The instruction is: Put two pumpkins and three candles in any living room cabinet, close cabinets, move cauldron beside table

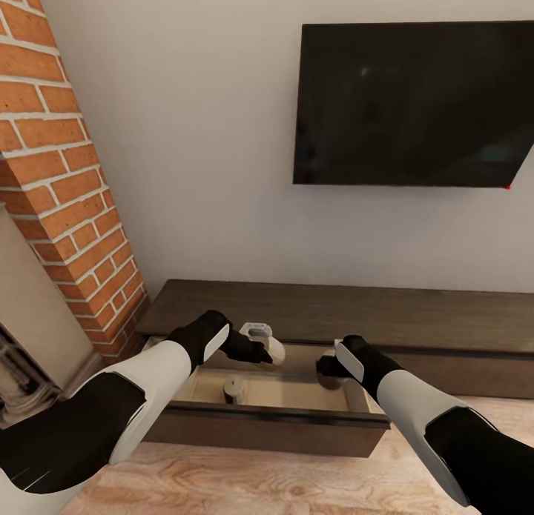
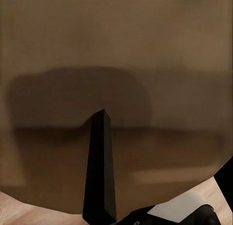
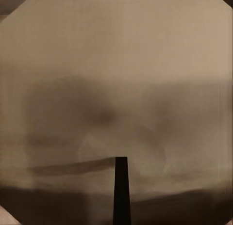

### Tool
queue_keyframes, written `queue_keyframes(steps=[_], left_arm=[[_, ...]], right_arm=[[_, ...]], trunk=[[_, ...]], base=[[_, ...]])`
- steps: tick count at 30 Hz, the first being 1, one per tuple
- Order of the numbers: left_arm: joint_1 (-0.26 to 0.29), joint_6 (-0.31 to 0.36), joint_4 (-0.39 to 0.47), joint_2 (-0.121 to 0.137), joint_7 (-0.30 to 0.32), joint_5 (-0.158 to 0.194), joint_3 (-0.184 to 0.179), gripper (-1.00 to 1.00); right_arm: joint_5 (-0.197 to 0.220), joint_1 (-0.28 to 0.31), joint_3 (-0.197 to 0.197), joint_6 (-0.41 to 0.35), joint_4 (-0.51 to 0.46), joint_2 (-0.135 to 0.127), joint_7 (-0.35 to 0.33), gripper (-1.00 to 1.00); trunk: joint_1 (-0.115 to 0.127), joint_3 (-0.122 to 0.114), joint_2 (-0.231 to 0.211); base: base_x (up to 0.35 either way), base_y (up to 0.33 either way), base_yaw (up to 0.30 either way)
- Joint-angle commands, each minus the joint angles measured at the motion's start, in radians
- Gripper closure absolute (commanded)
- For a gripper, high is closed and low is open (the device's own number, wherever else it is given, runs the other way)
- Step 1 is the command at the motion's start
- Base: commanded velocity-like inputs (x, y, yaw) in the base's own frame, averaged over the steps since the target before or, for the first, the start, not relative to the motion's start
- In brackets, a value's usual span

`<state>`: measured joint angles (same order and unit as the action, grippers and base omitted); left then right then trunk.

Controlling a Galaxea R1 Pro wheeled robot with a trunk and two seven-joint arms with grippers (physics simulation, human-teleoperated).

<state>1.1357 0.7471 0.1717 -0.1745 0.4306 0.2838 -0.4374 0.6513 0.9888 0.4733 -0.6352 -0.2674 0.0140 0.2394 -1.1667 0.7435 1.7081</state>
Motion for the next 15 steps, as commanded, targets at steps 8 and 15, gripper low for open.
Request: queue_keyframes(steps=[8, 15], left_arm=[[0.001, -0.044, 0.0, 0.0, -0.002, 0.005, -0.003, 1.0], [0.001, -0.047, 0.0, 0.0, -0.004, 0.005, -0.003, 1.0]], right_arm=[[0.01, 0.001, 0.007, 0.018, -0.001, 0.0, 0.006, 1.0], [0.01, 0.001, 0.007, 0.019, -0.001, 0.0, 0.006, 1.0]], trunk=[[-0.031, 0.034, 0.057], [-0.058, 0.067, 0.106]], base=[[0.0, 0.0, 0.038], [0.0, 0.0, 0.063]])
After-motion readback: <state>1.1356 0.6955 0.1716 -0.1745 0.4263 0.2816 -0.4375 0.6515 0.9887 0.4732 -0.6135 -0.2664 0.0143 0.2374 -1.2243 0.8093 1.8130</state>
